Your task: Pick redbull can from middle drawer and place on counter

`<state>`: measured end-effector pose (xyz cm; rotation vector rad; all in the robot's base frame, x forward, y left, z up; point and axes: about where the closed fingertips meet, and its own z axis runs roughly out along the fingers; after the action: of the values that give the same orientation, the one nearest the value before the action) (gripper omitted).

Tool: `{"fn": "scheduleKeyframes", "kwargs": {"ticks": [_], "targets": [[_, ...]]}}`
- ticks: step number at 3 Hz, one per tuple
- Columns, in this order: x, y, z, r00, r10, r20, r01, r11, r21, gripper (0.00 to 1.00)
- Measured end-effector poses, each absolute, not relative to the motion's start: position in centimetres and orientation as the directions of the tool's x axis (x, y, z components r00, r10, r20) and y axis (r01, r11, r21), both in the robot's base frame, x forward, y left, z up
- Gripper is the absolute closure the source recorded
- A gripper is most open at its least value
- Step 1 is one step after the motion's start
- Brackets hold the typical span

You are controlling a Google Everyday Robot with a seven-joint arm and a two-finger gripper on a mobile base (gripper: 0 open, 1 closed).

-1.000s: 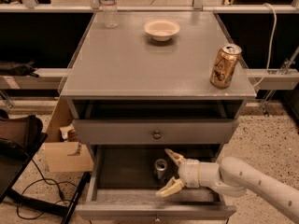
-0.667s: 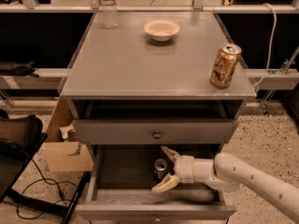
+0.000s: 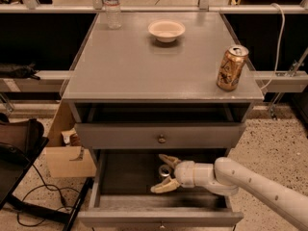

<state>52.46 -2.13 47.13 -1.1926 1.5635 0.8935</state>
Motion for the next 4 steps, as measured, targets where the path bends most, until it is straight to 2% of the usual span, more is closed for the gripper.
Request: {"fn": "scheduleKeyframes", "kwargs": {"ticks": [3,4], "targets": [[53.30,-3.28,44.36,-0.105,-0.263,-0.959,-0.960,0.278,0.028,0.86],[53.30,-3.27,44.38,-0.104,-0.263,-0.959,-0.960,0.278,0.028,1.00]]}}
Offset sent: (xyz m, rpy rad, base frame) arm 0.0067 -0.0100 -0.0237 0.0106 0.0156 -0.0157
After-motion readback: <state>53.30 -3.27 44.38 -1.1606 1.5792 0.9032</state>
